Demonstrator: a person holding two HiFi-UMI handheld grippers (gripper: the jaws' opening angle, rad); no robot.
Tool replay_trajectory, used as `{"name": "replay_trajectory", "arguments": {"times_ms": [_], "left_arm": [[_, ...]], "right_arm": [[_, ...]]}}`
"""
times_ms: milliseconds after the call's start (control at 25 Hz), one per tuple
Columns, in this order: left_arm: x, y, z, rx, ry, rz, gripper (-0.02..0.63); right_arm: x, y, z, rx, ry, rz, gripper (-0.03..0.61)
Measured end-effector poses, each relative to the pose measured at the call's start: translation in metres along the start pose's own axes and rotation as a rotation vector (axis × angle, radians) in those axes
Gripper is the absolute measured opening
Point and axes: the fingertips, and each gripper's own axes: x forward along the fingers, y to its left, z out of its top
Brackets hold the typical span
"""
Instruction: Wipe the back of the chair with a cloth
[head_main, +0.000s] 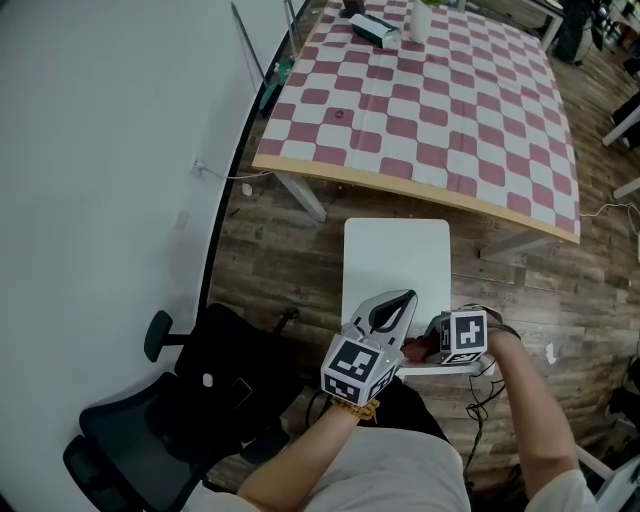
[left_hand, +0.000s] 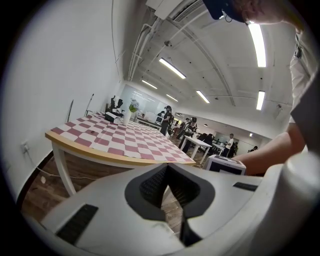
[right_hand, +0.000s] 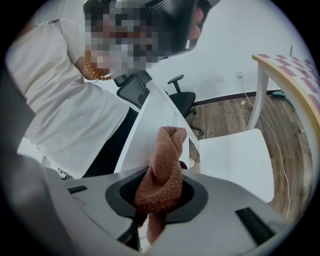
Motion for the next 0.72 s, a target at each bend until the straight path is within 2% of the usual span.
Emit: {"name": "replay_trajectory", "arguments": {"times_ms": [560, 720], "left_arm": [[0.018, 0.015, -0.020, -0.021, 0.018, 0.002, 0.012], [0.023, 0.018, -0.027, -0.029, 0.026, 0.002, 0.012]], "right_arm": [[0.039, -0.031, -0.027, -0.010, 0.061, -0.039, 0.101], [0.049, -0.041, -0.032, 0.000, 0.048, -0.053, 0.101]]}}
